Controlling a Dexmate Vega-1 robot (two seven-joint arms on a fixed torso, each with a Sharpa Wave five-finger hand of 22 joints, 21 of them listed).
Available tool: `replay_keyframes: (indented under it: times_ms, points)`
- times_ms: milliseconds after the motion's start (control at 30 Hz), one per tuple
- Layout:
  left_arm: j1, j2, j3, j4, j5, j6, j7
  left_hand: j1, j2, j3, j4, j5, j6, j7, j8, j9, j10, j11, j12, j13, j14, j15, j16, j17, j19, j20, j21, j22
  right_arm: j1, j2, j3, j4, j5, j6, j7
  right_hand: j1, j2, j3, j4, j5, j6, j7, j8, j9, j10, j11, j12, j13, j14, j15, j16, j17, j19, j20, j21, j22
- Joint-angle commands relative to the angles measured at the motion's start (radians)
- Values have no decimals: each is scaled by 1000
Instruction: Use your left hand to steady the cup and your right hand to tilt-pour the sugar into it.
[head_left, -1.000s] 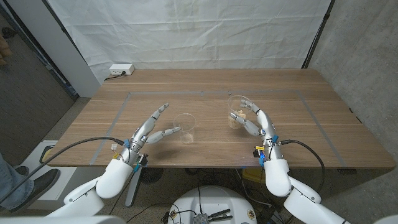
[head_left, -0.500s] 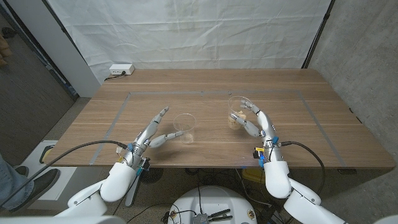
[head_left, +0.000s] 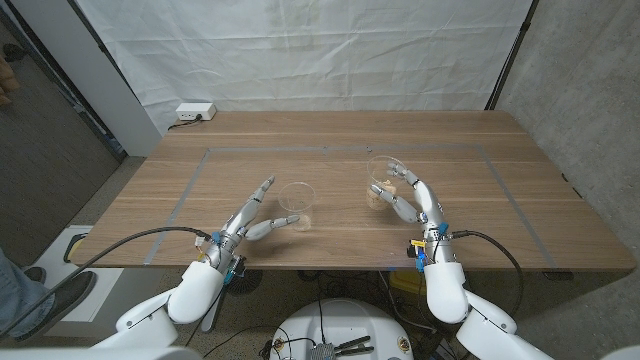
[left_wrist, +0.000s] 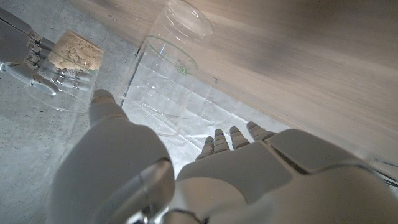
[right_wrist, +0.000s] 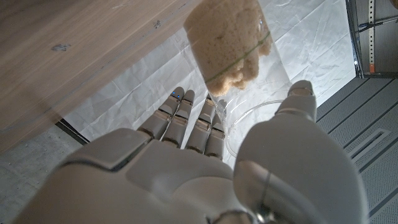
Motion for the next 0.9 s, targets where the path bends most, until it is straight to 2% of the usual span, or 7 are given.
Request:
replay_keyframes:
  times_ms: [33, 267, 300, 400, 533, 633, 900]
  points:
    - [-36, -10, 28, 22, -4, 0, -7, -1, 5, -8, 2, 8, 7, 1, 10, 5, 5, -5, 9, 3, -2, -4, 6, 4, -6, 2, 0, 3, -7, 5, 0, 11, 0, 18, -13, -2, 10, 1, 5, -6, 26, -15, -3, 2, 3, 2, -1, 3, -4, -63, -2, 5, -3, -49, -3, 3]
    - [-77, -23, 51, 50, 6, -20, -15, 9, 18, -7, 3, 14, 47, -8, 27, 4, 34, -19, 23, 3, 23, -9, 16, 3, 7, -1, 8, 3, -9, 6, 1, 6, -3, 9, -13, -3, 12, 1, 7, -8, 27, -14, -4, 2, 2, 2, -2, 4, -5, -63, -2, 6, -3, -49, -3, 3]
    - [-84, -24, 54, 53, 6, -22, -19, 13, 21, -9, 3, 16, 65, -12, 32, 4, 47, -19, 28, 3, 35, -14, 19, 3, 12, -33, 10, 3, -9, 7, 0, 8, -8, 10, -17, -3, 12, 1, 7, -9, 27, -15, -4, 2, 2, 2, -2, 4, -4, -62, -2, 6, -3, -49, -3, 3]
    - [-103, -24, 64, 60, 13, -26, -32, 15, 23, -12, 3, 18, 80, -12, 36, 3, 62, -26, 32, 2, 50, -20, 22, 2, 17, -56, 12, 3, -11, 10, 1, 10, -7, 13, -23, -3, 13, 1, 7, -10, 28, -14, -4, 2, 1, 2, -3, 4, -5, -63, -2, 6, -2, -50, -3, 3]
    - [-138, -27, 81, 77, 14, -41, -58, 17, 23, -15, 3, 20, 96, -16, 41, 3, 68, -29, 33, 2, 56, -23, 22, 2, 17, -60, 12, 2, -15, 13, 0, 19, 0, 25, -28, -4, 14, 1, 8, -12, 28, -14, -6, 2, 2, 2, -4, 4, -4, -63, -2, 6, -2, -49, -3, 3]
    - [-161, -32, 91, 84, 21, -46, -70, 20, 24, -19, 3, 22, 121, -26, 46, 3, 84, -49, 37, 1, 67, -34, 23, 1, 18, -58, 12, 2, -19, 13, -1, 21, -3, 29, -33, -4, 15, 1, 9, -13, 28, -14, -6, 2, 1, 2, -4, 4, -4, -62, -2, 6, -2, -49, -3, 3]
    - [-216, -42, 116, 102, 28, -69, -109, 25, 27, -22, 3, 25, 146, -37, 52, 2, 108, -60, 43, 0, 82, -43, 25, 1, 21, -52, 13, 2, -34, 18, 3, 21, -6, 38, -54, -4, 17, 1, 10, -15, 30, -14, -7, 2, 3, 2, -5, 4, -2, -62, -2, 6, -2, -48, -3, 3]
